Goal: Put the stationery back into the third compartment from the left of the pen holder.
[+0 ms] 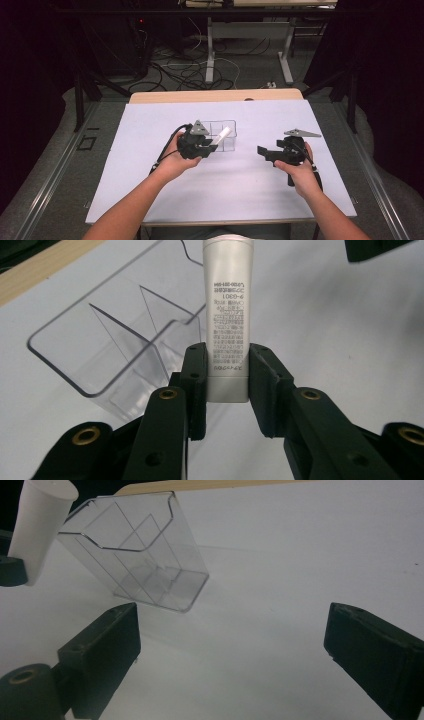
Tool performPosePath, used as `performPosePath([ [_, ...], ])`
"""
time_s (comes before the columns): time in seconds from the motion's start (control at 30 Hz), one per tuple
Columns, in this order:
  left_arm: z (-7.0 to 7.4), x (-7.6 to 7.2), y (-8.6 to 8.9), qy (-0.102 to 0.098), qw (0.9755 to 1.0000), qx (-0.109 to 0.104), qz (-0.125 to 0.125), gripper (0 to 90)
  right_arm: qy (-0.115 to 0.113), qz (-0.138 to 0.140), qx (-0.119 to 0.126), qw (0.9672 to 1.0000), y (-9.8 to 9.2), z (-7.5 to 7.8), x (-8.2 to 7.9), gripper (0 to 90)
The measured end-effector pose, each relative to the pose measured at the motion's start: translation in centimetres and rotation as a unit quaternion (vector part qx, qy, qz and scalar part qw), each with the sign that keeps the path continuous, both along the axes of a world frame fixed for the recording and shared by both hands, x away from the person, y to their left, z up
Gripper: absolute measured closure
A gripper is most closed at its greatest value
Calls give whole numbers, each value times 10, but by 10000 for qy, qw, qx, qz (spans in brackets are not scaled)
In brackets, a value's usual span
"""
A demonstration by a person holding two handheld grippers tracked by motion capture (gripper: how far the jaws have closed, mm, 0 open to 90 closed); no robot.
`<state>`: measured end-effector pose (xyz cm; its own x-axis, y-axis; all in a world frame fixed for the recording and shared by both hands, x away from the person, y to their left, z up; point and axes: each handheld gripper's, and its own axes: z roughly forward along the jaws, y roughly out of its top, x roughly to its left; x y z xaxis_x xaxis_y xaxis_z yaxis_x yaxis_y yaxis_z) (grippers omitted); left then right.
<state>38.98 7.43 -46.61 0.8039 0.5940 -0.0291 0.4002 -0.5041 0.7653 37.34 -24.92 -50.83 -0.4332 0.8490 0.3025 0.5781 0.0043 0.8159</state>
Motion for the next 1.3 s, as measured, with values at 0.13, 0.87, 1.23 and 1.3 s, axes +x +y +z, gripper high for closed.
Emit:
performPosePath([
  [0.13,2,0,4,-39,9990,-401,175,712,20,53,177,9998,10,7,1,78],
  [0.87,-8,-1,4,15,9833,-1591,884,712,-12,309,1376,9900,64,45,20,331],
  [1.23,-17,-8,-14,39,9844,-1616,697,712,135,320,1612,9863,78,47,25,335],
  [1.3,-17,-10,-16,22,9855,-1579,621,712,270,329,1637,9856,80,47,25,335],
])
